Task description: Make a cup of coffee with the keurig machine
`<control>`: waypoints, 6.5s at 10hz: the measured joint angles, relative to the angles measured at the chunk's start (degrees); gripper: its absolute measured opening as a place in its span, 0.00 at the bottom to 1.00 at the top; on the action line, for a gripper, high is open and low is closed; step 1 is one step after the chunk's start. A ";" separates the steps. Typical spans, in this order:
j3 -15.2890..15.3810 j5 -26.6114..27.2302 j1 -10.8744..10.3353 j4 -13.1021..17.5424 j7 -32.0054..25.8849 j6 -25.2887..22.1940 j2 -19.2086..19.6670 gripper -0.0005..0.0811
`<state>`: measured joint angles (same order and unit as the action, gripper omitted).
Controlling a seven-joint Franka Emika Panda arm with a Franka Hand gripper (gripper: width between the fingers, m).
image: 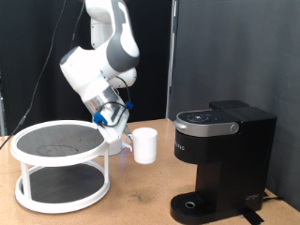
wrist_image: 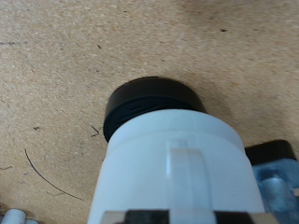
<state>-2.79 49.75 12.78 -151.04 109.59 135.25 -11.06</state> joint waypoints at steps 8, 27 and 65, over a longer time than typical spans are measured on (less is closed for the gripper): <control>3.91 10.10 -1.56 4.41 -10.74 7.64 12.94 0.01; 16.35 22.94 -4.41 11.02 -13.69 18.99 23.55 0.01; 11.86 9.68 4.70 3.94 -24.26 -28.97 -16.79 0.91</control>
<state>9.07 59.44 17.48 -147.10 85.33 106.28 -27.85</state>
